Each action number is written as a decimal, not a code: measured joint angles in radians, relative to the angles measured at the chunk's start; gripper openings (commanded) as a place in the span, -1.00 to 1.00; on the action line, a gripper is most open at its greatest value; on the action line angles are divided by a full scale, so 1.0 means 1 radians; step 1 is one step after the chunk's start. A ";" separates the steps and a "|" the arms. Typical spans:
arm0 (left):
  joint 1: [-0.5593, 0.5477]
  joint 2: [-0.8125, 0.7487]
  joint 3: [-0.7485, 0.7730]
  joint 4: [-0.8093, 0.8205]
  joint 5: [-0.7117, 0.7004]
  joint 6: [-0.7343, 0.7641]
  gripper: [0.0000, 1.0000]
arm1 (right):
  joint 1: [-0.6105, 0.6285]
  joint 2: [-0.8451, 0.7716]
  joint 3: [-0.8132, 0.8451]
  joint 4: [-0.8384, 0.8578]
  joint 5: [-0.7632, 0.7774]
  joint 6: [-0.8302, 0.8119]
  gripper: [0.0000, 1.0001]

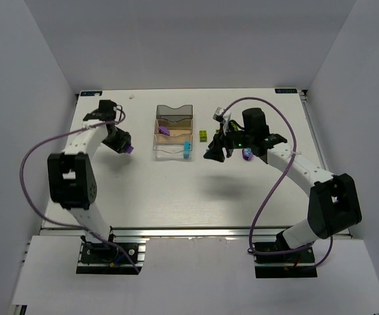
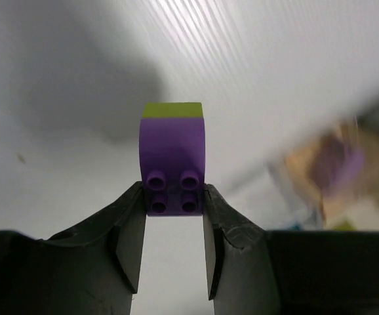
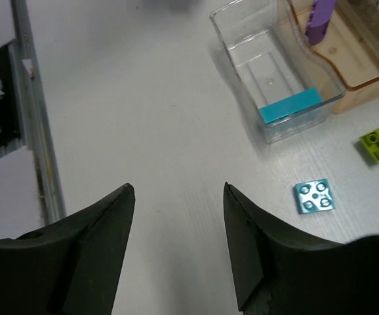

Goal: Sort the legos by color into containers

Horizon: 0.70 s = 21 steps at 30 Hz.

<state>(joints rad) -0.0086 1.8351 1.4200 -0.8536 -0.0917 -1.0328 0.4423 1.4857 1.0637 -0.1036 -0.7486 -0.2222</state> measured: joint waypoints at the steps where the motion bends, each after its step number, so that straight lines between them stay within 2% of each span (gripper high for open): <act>1: -0.016 -0.059 -0.047 0.024 0.025 0.018 -1.00 | 0.000 0.002 0.000 -0.001 -0.013 0.024 0.29; 4: -0.068 -0.298 -0.229 0.185 0.162 0.084 -1.00 | 0.000 0.031 0.021 -0.006 -0.058 0.126 0.35; 7: -0.074 -0.521 -0.415 0.363 0.306 0.129 -1.00 | 0.000 0.097 0.068 0.000 -0.124 0.269 0.47; 9: -0.069 -0.645 -0.541 0.513 0.412 0.146 -1.00 | 0.000 0.140 0.092 0.019 -0.170 0.363 0.72; 10: -0.066 -0.679 -0.587 0.570 0.443 0.149 -1.00 | 0.001 0.157 0.096 0.043 -0.192 0.423 0.79; 16: -0.091 -0.867 -0.927 1.081 0.706 0.025 -0.98 | 0.017 0.216 0.092 0.304 -0.328 0.821 0.79; 21: -0.135 -0.909 -1.033 1.424 0.800 -0.106 -0.99 | 0.054 0.236 0.067 0.670 -0.392 1.154 0.75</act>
<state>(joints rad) -0.1432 0.9257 0.3874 0.5705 0.7086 -1.1389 0.4961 1.7218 1.1309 0.5663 -1.1408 0.9314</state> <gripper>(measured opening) 0.448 0.889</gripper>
